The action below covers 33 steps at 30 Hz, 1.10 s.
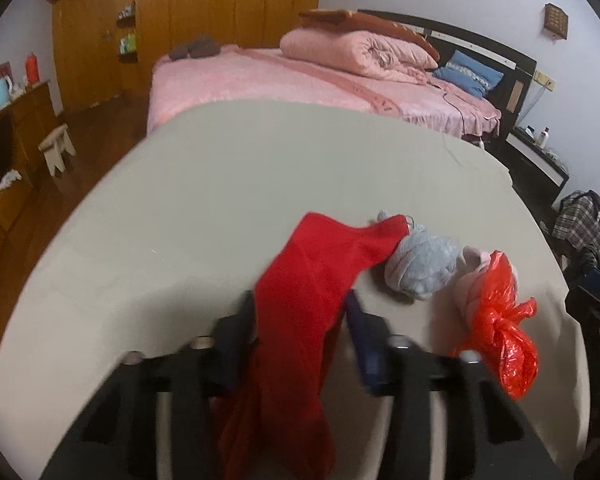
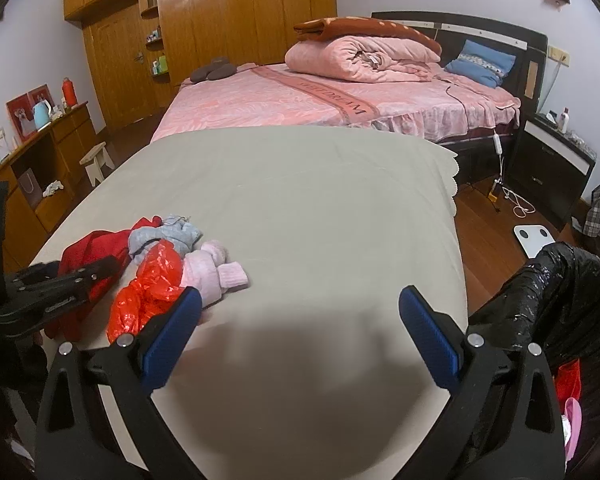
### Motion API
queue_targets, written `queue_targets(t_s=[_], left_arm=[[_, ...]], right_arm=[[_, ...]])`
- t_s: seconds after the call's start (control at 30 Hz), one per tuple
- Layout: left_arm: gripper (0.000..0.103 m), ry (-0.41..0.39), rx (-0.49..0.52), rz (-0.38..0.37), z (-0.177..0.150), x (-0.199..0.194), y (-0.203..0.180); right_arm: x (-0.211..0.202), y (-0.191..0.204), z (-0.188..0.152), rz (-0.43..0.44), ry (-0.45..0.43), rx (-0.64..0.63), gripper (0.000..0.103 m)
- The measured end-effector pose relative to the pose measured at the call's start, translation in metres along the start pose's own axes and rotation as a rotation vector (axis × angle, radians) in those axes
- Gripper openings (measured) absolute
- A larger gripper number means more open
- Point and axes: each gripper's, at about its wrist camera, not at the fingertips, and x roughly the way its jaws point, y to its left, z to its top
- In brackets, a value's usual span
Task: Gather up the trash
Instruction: 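Grasp the red cloth with the left gripper and lift it, then grasp the red plastic bag with the right gripper while the left holds the red cloth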
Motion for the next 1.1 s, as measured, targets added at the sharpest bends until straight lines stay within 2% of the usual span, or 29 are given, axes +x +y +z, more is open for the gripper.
queue_targets(t_s=[0.07,0.17,0.47,0.73,1.1], left_arm=[[0.016,0.009,-0.003,-0.019,-0.001,0.001,0.001],[0.013,-0.008,-0.005,-0.029,-0.002,-0.003,0.002],[0.012,-0.065,-0.028,0.011,-0.008,-0.031,0.015],[0.012,-0.061,-0.007,0.059,-0.012,-0.035,0.026],[0.012,-0.031,0.011,0.077,-0.010,-0.027,0.038]], right_arm=[[0.000,0.002,0.000,0.003,0.000,-0.001,0.096],[-0.001,0.007,0.001,0.011,-0.004,-0.004,0.096],[-0.010,0.023,0.005,0.052,-0.028,-0.008,0.096],[-0.008,0.050,0.001,0.084,-0.014,-0.040,0.096],[0.013,0.078,-0.008,0.067,0.039,-0.038,0.096]])
